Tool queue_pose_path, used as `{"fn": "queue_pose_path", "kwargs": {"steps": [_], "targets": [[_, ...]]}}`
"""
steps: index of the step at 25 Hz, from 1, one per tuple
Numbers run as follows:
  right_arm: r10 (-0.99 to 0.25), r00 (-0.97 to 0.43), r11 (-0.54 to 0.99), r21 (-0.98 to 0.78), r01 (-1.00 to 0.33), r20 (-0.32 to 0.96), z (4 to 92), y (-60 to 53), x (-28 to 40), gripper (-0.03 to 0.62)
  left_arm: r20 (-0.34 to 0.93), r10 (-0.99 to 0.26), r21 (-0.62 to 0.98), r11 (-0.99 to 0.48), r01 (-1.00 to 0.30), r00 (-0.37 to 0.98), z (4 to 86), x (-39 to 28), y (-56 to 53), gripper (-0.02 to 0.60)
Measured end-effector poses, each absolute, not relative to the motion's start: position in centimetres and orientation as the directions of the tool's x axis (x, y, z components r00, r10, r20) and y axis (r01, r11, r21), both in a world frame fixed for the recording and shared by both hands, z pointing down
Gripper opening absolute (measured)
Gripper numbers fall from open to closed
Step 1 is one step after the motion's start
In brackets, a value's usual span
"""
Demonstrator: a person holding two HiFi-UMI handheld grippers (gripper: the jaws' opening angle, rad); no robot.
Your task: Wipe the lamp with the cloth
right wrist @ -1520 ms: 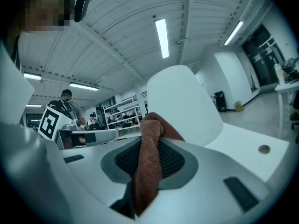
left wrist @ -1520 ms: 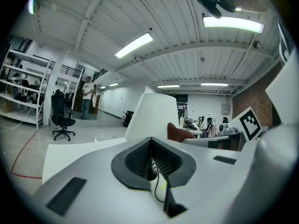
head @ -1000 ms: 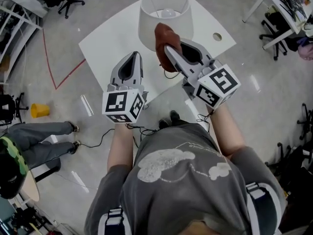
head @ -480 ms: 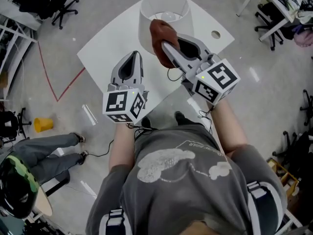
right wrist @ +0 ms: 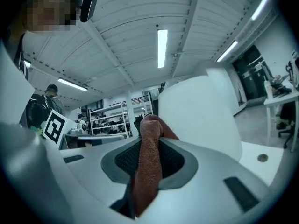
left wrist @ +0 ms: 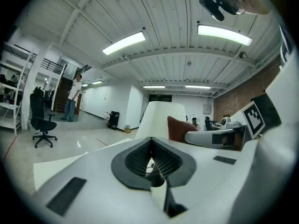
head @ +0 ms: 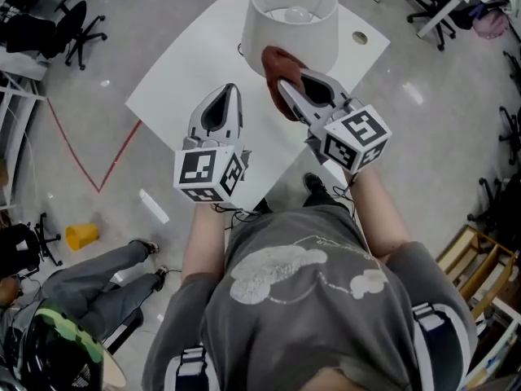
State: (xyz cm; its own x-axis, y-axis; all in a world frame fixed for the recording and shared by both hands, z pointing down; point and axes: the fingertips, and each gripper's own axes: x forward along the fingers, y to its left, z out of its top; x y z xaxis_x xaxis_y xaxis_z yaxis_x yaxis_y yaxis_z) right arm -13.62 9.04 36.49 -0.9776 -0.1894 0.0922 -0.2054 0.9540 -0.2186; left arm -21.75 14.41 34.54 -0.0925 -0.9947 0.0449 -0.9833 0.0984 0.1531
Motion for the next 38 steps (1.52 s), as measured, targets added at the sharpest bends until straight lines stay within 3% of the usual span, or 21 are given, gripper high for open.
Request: {"fn": "queue_pose_path", "kwargs": {"steps": [14, 27, 38], "targets": [[-0.354, -0.918, 0.869, -0.300, -0.394, 0.179, 42.8, 12.2, -14.0, 0.086, 0.101, -0.992, 0.161, -0.053, -0.986, 0.070, 37.5, -23.3, 16.3, 0.008], [-0.296, -0.954, 0.929, -0.218, -0.300, 0.048, 33.7, 10.8, -13.5, 0.086, 0.048, -0.998, 0.117, -0.039, -0.992, 0.045, 32.9, -21.5, 13.0, 0.008], [-0.444, -0.896, 0.883, -0.177, -0.435, -0.015, 30.7, 8.8, -16.8, 0.086, 0.033, -0.983, 0.116, -0.173, -0.978, 0.178, 32.2, -25.0, 10.8, 0.008]]}}
